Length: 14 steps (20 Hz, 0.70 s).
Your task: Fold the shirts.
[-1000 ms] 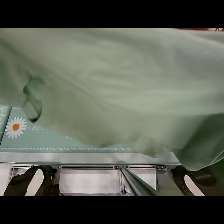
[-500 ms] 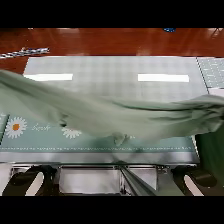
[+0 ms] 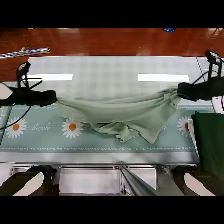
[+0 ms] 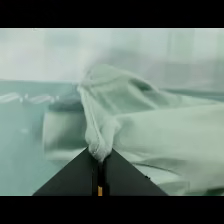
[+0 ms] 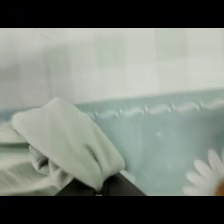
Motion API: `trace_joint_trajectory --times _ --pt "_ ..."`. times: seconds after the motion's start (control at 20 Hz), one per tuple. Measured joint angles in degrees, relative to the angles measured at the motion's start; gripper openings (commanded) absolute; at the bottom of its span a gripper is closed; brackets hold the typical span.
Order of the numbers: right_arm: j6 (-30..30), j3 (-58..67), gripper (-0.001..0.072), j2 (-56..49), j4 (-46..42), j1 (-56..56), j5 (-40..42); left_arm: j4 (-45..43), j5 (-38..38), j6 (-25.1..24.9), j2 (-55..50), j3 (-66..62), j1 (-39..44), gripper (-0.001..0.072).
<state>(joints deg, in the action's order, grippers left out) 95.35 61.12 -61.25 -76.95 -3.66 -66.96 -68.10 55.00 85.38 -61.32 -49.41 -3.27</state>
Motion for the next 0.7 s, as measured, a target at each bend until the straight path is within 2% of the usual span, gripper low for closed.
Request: trace_joint_trajectory --times 0.05,0.1,0.15,0.3,0.4,0.55,0.7 --pt "-0.98 1.86 0.0093 -3.76 2.21 -1.16 1.42 1.4 -1.51 -0.24 -3.56 -1.49 0.0 0.0018" --pt "-1.7 3.91 0.0375 -7.61 4.48 -2.14 2.62 2.73 -2.71 -0.39 -7.3 -3.28 0.02 0.0018" --pt "-2.21 5.95 0.0409 -11.1 6.56 -2.84 3.96 4.04 -3.43 -0.52 -10.58 -4.98 0.07 0.0018" --pt "-2.8 11.76 0.0408 -18.05 9.55 -4.96 3.52 7.13 -3.45 -0.74 -18.82 -9.79 0.09 0.0018" --pt "-3.45 15.37 0.0408 -19.28 8.33 -7.96 0.0 8.2 -2.25 -1.07 -21.86 -11.63 0.09 0.0019" --pt "-4.57 15.96 0.0407 -15.91 4.02 -13.77 -5.97 8.98 -0.87 -2.47 -23.89 -12.87 0.09 0.0018" --pt "-4.7 6.78 0.0402 -9.03 1.9 -18.43 -8.63 9.35 -0.11 -3.19 -24.68 -13.38 0.09 0.0019"
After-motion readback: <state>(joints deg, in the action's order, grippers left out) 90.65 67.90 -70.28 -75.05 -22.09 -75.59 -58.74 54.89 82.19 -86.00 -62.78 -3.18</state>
